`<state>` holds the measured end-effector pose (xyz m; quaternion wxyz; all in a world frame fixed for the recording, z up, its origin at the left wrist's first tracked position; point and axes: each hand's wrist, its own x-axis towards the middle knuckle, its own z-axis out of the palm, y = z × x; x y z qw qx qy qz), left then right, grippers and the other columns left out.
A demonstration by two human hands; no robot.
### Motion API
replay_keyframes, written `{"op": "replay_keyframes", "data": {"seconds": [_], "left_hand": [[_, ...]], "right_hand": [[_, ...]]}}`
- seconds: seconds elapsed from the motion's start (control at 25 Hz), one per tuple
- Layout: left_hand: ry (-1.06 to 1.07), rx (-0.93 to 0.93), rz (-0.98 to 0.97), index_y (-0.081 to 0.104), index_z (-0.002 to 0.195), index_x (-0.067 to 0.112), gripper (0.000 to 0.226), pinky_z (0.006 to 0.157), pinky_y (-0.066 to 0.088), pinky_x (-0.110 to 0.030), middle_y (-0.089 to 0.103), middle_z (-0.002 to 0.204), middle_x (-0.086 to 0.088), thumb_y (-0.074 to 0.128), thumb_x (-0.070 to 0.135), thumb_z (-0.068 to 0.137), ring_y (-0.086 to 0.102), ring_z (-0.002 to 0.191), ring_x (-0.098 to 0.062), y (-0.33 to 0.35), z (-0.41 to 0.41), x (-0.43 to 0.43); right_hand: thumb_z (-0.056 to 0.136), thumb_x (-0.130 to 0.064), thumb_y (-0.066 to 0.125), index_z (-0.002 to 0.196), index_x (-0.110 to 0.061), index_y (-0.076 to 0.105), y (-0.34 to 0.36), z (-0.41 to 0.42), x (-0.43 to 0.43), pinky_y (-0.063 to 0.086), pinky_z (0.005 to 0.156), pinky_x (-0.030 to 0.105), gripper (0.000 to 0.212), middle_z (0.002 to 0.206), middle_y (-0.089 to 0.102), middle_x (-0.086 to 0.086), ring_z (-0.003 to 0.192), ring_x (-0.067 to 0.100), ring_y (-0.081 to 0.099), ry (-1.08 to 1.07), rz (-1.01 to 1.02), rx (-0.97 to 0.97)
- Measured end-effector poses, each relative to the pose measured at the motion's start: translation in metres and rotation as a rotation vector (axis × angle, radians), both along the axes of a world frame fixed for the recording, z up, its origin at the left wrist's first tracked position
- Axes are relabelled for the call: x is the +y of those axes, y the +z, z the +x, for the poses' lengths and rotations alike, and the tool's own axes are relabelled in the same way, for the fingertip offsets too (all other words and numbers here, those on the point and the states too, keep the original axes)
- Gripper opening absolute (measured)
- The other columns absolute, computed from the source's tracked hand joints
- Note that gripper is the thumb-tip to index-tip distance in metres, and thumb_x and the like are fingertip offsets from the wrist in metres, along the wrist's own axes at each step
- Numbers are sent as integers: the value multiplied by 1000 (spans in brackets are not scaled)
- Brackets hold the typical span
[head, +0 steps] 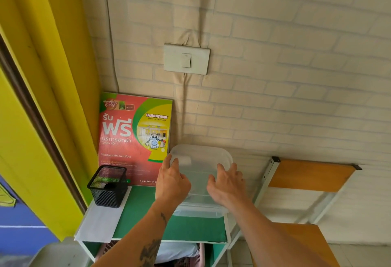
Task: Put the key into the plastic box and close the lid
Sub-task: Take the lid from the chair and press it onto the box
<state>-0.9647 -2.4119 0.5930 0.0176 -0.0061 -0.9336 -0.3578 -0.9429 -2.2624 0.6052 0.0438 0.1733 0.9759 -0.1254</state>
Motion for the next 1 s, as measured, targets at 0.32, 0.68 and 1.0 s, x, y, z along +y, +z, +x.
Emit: {"op": "replay_keyframes", "data": {"seconds": [0.32, 0.68, 1.0], "left_hand": [[4, -5, -32, 41, 142, 8, 57, 115, 30, -41, 25, 159, -9, 45, 7, 85, 27, 142, -30, -2, -6, 0], [43, -11, -37, 45, 139, 10, 56, 113, 29, -43, 30, 156, -9, 46, 7, 83, 28, 138, -33, -8, -3, -3], [-3, -20, -131, 42, 141, 12, 55, 110, 34, -45, 28, 157, -10, 45, 12, 85, 29, 136, -34, -12, -3, -5]], "right_hand": [[94, -51, 34, 142, -20, 35, -7, -8, 1, 38, 105, 53, 57, 148, 26, 22, 126, 41, 39, 0, 8, -23], [93, -51, 33, 140, -20, 38, -9, -7, -3, 35, 104, 53, 56, 149, 26, 22, 126, 41, 38, 2, 46, 18], [95, -49, 33, 146, -21, 32, -9, -4, 3, 34, 106, 51, 58, 150, 24, 21, 127, 39, 36, 36, 18, 8]]}}
